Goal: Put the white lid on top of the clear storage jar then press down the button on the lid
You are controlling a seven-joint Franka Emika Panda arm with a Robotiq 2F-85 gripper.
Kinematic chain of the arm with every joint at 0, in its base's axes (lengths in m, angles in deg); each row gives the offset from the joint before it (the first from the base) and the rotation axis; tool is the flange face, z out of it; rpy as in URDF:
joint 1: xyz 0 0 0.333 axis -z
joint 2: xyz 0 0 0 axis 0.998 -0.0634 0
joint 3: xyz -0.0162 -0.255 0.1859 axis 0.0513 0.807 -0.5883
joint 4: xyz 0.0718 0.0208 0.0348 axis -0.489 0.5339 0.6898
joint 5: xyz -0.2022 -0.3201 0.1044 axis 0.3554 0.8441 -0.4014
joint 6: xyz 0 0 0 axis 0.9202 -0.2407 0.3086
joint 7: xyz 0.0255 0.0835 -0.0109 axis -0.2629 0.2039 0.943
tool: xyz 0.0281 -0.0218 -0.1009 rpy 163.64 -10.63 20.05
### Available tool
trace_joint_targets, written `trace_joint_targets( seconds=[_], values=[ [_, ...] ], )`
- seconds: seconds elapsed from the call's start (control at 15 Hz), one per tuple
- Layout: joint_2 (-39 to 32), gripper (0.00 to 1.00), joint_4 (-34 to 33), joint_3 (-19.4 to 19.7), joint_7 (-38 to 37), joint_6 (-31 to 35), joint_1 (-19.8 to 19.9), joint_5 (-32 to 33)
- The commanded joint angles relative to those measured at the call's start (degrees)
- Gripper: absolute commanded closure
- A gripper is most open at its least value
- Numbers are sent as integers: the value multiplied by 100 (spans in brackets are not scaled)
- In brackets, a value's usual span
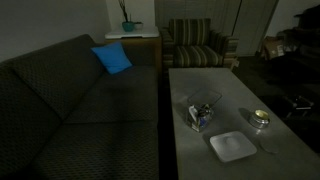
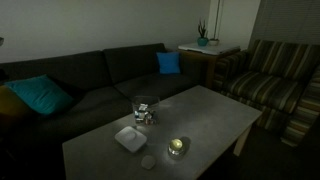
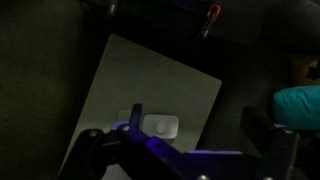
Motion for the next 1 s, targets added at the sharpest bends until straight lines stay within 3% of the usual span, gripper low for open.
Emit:
trace_joint_targets(
  seconds=[0.0,0.47,0.93],
  values=[
    [-13,0,-7,-114,39,-10,125,-41],
    [-35,0,35,-145,89,91,105,-19],
    [-363,0,437,-197,820,1379,-53,-17]
  ],
)
